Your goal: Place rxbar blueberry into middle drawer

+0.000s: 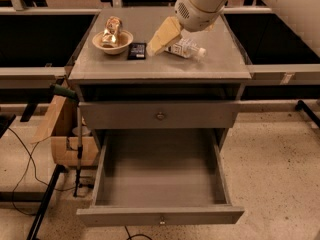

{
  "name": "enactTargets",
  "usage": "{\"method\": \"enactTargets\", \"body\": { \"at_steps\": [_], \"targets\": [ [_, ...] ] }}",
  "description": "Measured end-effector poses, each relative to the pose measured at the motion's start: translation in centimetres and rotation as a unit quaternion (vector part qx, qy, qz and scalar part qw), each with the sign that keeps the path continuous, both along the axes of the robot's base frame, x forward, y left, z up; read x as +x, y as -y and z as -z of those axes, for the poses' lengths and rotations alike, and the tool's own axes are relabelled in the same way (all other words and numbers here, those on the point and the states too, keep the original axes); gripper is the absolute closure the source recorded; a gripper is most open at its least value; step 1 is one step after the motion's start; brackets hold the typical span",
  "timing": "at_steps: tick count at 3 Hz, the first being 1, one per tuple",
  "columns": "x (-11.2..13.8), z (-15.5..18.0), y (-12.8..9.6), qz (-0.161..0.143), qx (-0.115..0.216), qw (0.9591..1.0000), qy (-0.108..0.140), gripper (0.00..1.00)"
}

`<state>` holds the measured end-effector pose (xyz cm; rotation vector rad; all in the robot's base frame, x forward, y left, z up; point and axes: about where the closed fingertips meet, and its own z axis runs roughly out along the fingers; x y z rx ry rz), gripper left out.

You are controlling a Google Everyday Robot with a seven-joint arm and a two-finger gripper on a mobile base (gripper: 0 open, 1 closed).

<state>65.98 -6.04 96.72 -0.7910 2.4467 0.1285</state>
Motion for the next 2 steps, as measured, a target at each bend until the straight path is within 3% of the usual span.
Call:
{"method": "enactTargets", "body": {
  "at_steps": [1, 2],
  "targets": [
    [0.3, 0.0, 0.2, 0.016, 0.014, 0.9998, -0.006, 0.00],
    [2.4, 0.8, -1.3, 0.090, 0.063, 0.9937, -0.024, 0.00]
  ]
}}
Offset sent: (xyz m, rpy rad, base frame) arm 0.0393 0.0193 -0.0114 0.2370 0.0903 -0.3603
